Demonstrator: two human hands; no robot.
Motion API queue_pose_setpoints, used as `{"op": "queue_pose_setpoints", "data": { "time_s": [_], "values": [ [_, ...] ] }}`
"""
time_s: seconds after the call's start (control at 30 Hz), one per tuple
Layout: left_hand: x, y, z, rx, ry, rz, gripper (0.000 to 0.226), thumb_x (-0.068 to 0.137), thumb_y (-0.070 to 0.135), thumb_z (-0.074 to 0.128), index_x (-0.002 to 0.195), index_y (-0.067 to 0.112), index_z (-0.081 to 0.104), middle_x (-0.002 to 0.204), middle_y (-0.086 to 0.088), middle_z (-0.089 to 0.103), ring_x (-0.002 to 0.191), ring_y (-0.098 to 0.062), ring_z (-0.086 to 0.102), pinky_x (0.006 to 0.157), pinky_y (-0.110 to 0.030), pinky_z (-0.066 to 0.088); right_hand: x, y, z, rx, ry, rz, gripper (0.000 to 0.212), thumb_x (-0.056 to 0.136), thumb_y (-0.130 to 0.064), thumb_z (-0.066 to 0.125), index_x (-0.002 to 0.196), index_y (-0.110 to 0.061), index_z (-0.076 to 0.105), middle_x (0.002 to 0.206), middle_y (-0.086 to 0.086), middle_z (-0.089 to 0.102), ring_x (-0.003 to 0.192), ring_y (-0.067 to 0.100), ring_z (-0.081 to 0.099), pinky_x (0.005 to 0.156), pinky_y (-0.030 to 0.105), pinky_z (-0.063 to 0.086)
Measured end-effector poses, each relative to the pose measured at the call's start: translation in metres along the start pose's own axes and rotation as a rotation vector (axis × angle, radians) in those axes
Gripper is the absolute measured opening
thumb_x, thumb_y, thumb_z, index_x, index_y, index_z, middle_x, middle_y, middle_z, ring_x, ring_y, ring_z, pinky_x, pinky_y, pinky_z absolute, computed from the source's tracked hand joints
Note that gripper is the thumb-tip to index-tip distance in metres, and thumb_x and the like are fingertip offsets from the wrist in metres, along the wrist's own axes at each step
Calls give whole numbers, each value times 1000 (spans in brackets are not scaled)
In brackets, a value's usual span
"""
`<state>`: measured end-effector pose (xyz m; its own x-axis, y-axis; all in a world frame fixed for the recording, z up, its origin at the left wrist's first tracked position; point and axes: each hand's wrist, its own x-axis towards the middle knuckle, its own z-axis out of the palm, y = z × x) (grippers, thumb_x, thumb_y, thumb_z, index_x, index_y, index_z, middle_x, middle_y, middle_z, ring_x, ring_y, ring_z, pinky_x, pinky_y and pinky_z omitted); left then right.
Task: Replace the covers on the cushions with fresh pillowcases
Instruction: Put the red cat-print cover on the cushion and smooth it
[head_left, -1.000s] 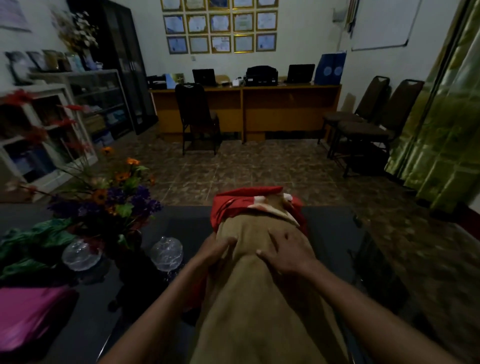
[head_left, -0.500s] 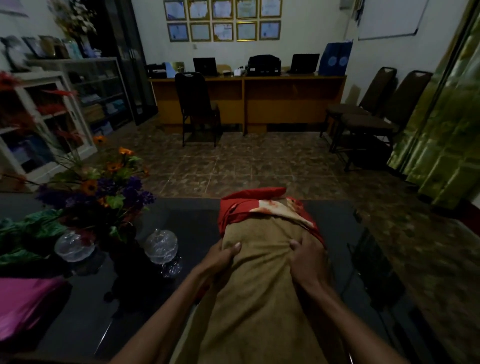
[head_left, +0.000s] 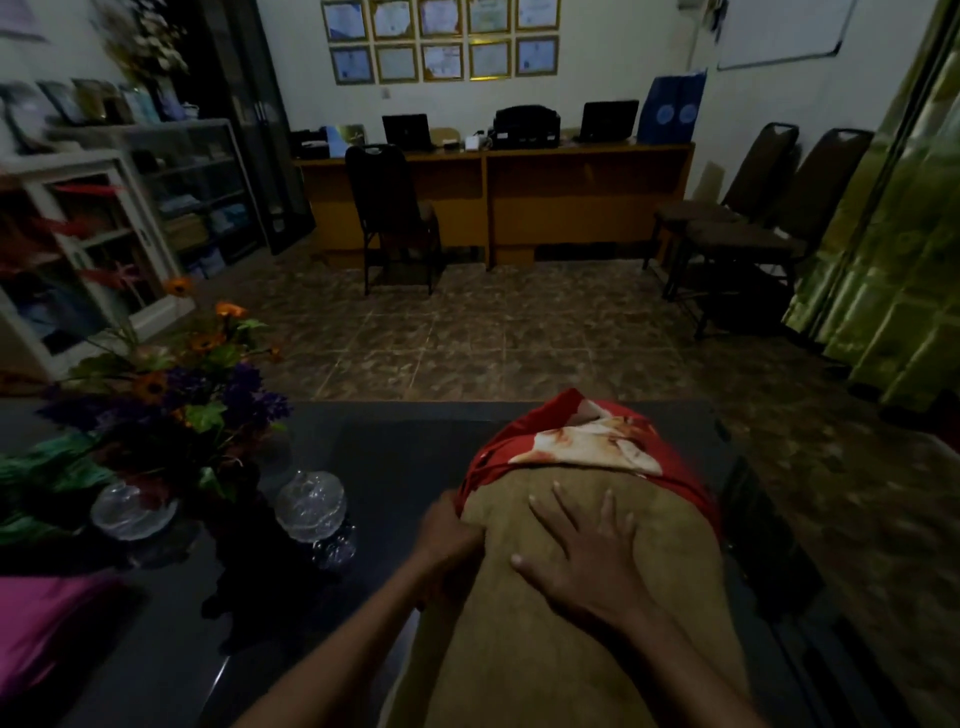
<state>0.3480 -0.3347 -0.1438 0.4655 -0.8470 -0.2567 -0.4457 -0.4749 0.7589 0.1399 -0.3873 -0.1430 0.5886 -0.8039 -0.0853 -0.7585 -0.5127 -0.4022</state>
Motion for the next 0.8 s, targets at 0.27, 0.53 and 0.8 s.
{"op": "queue_pose_setpoints", "data": {
  "time_s": [0.27, 0.53, 0.8],
  "values": [
    [49, 39, 13, 204, 117, 195, 32, 91, 39, 64, 120, 29, 70, 116, 6, 70, 102, -9, 65, 88, -33, 55, 5, 17, 11, -49, 2, -38, 91, 77, -93, 27, 154, -57, -4, 165, -21, -17, 148, 41, -29, 113, 62, -22],
    [47, 36, 13, 200, 195, 344, 7, 96, 20, 62, 94, 27, 64, 90, 7, 68, 79, -2, 63, 69, -27, 54, 8, 20, 13, -26, -2, -53, 92, 76, -93, 28, 154, -56, -2, 166, -19, -14, 149, 41, -27, 115, 66, -20],
    [-48, -29, 14, 224, 305, 495, 3, 85, 26, 51, 87, 24, 51, 72, 4, 69, 63, -15, 65, 55, -38, 49, 5, 8, 9, -167, 22, -34, 90, 82, -90, 21, 156, -39, 28, 166, -4, 23, 151, 37, 12, 119, 63, -8]
  ]
}}
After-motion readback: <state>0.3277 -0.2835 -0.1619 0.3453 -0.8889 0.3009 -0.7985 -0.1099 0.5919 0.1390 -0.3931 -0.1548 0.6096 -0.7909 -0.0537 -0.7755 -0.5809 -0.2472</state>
